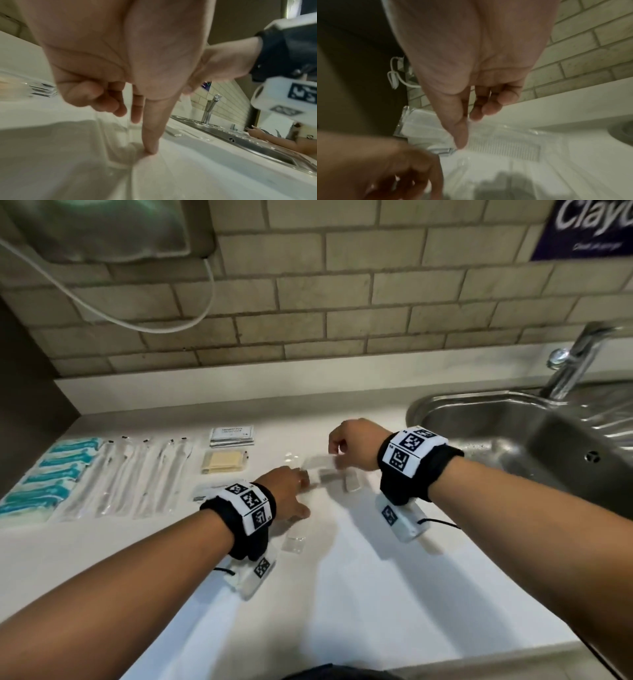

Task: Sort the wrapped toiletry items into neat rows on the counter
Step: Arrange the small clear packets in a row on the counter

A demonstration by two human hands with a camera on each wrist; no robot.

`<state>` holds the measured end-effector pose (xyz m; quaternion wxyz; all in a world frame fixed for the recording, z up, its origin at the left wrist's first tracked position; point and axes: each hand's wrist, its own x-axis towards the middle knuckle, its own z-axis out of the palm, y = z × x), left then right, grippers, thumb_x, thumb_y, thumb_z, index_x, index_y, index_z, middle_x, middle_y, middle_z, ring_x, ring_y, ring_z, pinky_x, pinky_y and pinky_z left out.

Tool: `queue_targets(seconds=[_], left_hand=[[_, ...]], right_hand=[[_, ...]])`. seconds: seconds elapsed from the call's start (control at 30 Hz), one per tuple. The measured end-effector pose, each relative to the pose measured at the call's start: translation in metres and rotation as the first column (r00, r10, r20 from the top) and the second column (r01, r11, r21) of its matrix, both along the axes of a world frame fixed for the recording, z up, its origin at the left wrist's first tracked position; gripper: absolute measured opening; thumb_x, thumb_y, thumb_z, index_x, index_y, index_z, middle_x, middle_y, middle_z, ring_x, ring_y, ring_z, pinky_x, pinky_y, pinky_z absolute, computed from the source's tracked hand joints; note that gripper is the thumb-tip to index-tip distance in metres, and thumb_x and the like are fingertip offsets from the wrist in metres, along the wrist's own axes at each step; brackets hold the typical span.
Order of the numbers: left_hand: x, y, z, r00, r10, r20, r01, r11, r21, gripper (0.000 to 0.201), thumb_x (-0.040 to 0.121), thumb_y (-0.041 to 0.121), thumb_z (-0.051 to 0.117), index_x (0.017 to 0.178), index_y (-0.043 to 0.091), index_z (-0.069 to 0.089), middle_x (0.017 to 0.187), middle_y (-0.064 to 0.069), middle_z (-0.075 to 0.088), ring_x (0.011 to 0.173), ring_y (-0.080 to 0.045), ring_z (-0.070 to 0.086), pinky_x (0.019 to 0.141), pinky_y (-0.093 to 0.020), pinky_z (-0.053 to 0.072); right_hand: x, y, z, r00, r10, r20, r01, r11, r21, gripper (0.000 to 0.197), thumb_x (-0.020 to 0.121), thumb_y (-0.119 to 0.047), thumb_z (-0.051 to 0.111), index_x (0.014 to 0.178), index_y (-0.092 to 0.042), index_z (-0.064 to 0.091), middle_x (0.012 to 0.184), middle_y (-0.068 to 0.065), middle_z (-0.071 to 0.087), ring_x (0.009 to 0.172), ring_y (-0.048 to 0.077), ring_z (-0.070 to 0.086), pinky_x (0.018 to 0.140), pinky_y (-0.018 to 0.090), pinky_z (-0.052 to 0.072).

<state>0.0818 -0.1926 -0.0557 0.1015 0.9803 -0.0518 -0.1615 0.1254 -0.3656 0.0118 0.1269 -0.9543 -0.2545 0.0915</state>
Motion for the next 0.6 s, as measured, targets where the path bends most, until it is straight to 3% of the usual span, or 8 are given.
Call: queue_targets(seconds=[0.07, 0.17, 0.27, 0.33, 0.43, 0.53, 0.6], left_hand=[[0.005, -0.004, -0.001, 0.994, -0.103, 0.031, 0.102, 0.995, 0.009, 0.037, 0.08, 0.036, 0.071, 0.114, 0.025, 0.061, 0.113, -0.003, 0.054, 0.098, -0.022, 0.055, 0.079, -0.026, 0.041], [0.015, -0.008, -0.001, 0.985, -0.174, 0.007, 0.172, 0.977, 0.125, 0.028, 0.084, 0.043, 0.063, 0.109, 0.032, 0.065, 0.122, 0.003, 0.051, 0.114, -0.023, 0.045, 0.098, -0.032, 0.039], [0.021, -0.003, 0.001, 0.988, -0.152, -0.025, 0.154, 0.98, 0.127, 0.034, 0.084, 0.049, 0.058, 0.114, 0.034, 0.061, 0.129, 0.008, 0.052, 0.117, -0.023, 0.039, 0.096, -0.034, 0.04], [0.025, 0.003, -0.001, 0.981, -0.188, -0.055, 0.195, 0.965, 0.176, 0.04, 0.081, 0.054, 0.057, 0.113, 0.03, 0.058, 0.13, 0.008, 0.053, 0.115, -0.026, 0.039, 0.093, -0.038, 0.038], [0.035, 0.011, -0.006, 0.979, -0.184, -0.087, 0.199, 0.957, 0.213, 0.057, 0.064, 0.07, 0.058, 0.105, 0.032, 0.055, 0.115, 0.005, 0.055, 0.106, -0.027, 0.037, 0.088, -0.041, 0.037], [0.044, 0.015, -0.007, 0.986, -0.142, -0.087, 0.157, 0.964, 0.213, 0.061, 0.051, 0.08, 0.056, 0.086, 0.03, 0.049, 0.101, 0.002, 0.054, 0.101, -0.028, 0.037, 0.088, -0.045, 0.039], [0.049, 0.016, -0.007, 0.984, -0.159, -0.08, 0.173, 0.963, 0.205, 0.067, 0.055, 0.079, 0.055, 0.101, 0.031, 0.052, 0.108, 0.003, 0.056, 0.104, -0.028, 0.037, 0.089, -0.046, 0.038]], right_hand=[[0.008, 0.001, 0.013, 0.997, -0.03, 0.076, 0.024, 0.997, 0.078, 0.014, 0.082, -0.014, 0.069, 0.096, -0.013, 0.069, 0.09, -0.002, 0.055, 0.081, 0.018, 0.051, 0.069, 0.024, 0.036], [0.015, 0.01, 0.024, 0.989, -0.089, 0.121, 0.063, 0.977, 0.205, 0.003, 0.085, -0.016, 0.065, 0.088, -0.015, 0.064, 0.09, 0.003, 0.061, 0.077, 0.019, 0.053, 0.067, 0.022, 0.035], [0.021, 0.015, 0.021, 0.988, -0.144, 0.049, 0.124, 0.949, 0.292, 0.012, 0.082, -0.007, 0.067, 0.092, -0.012, 0.07, 0.086, 0.004, 0.065, 0.075, 0.017, 0.057, 0.063, 0.02, 0.04], [0.024, 0.018, 0.013, 0.992, -0.127, 0.015, 0.119, 0.956, 0.267, 0.018, 0.079, -0.001, 0.068, 0.094, -0.009, 0.073, 0.091, 0.004, 0.067, 0.078, 0.018, 0.062, 0.066, 0.019, 0.044], [0.027, 0.021, -0.005, 0.995, -0.087, -0.048, 0.095, 0.98, 0.173, 0.026, 0.079, 0.005, 0.062, 0.095, -0.011, 0.075, 0.105, 0.004, 0.068, 0.093, 0.02, 0.068, 0.081, 0.024, 0.052], [0.027, 0.024, -0.022, 0.991, -0.1, -0.084, 0.104, 0.993, 0.053, 0.03, 0.082, 0.004, 0.056, 0.097, -0.014, 0.075, 0.114, 0.003, 0.066, 0.1, 0.02, 0.067, 0.088, 0.026, 0.053], [0.026, 0.025, -0.031, 0.989, -0.099, -0.108, 0.099, 0.995, -0.005, 0.03, 0.082, 0.001, 0.056, 0.097, -0.016, 0.076, 0.114, 0.001, 0.066, 0.1, 0.018, 0.066, 0.084, 0.024, 0.052]])
